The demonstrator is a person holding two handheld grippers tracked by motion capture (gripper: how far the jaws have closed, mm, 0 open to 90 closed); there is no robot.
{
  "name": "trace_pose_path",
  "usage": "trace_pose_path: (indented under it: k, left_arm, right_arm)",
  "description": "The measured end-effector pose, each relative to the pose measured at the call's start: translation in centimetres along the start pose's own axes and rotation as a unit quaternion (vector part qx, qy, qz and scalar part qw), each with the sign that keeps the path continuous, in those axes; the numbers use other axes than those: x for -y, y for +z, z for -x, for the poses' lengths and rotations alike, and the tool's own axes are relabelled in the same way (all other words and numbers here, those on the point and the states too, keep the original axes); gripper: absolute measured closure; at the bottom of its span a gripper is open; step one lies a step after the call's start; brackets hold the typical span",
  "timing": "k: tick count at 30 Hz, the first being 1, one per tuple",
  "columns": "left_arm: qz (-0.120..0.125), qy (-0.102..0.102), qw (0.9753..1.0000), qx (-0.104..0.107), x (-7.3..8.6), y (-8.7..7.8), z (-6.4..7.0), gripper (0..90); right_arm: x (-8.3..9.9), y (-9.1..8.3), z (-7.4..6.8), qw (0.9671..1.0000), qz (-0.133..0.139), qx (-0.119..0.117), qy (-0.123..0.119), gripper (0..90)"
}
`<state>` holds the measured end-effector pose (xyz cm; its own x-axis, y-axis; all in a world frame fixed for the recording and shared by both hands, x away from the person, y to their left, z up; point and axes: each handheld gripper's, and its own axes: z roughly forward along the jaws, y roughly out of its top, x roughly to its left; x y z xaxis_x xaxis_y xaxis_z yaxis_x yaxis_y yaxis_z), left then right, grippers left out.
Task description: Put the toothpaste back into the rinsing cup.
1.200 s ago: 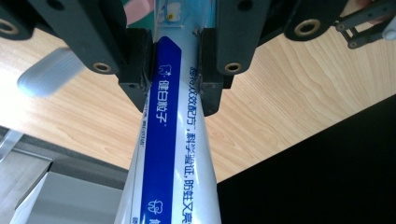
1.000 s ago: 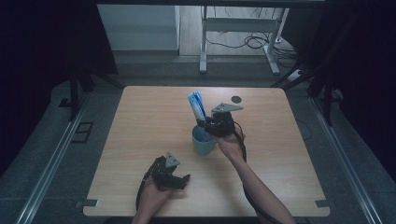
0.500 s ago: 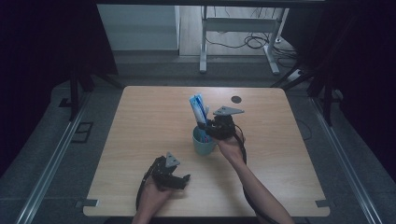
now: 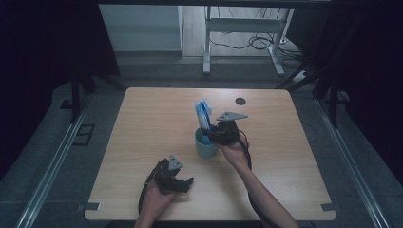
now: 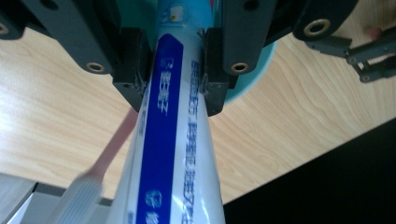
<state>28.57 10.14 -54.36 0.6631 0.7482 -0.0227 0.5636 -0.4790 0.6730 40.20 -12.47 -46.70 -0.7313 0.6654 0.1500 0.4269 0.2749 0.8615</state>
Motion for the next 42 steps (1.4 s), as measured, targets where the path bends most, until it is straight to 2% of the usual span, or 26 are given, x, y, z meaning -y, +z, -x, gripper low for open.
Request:
trace_pose_path:
  k: [2, 5, 10, 13, 27, 42]
  left_arm:
    - [0.0, 0.0, 1.0, 0.0, 0.0, 0.0, 0.0, 7.3]
    - [0.0, 0.0, 1.0, 0.0, 0.0, 0.0, 0.0, 7.3]
    - [0.0, 0.0, 1.0, 0.0, 0.0, 0.0, 0.0, 7.4]
    - [0.0, 0.0, 1.0, 0.0, 0.0, 0.0, 0.0, 7.3]
    - [0.0, 0.003, 1.0, -0.001, 0.0, 0.0, 0.0, 7.3]
    - [0.0, 0.004, 1.0, -0.001, 0.0, 0.0, -0.1, 7.3]
  right_arm:
    - [0.4, 0.3, 0.0, 0.9998, -0.015, 0.007, -0.005, 65.7]
    - [0.6, 0.3, 0.1, 1.0, -0.007, 0.0, 0.006, 66.0]
    - [0.5, 0.2, 0.0, 0.9999, -0.015, 0.002, 0.001, 64.4]
    - [0.4, 0.1, 0.1, 0.9999, -0.011, -0.006, 0.005, 59.8]
    - [-0.9, -1.0, -0.7, 0.9992, -0.02, -0.005, -0.035, 41.9]
    - [-1.3, -2.3, -0.9, 0.9983, -0.022, -0.004, -0.055, 35.3]
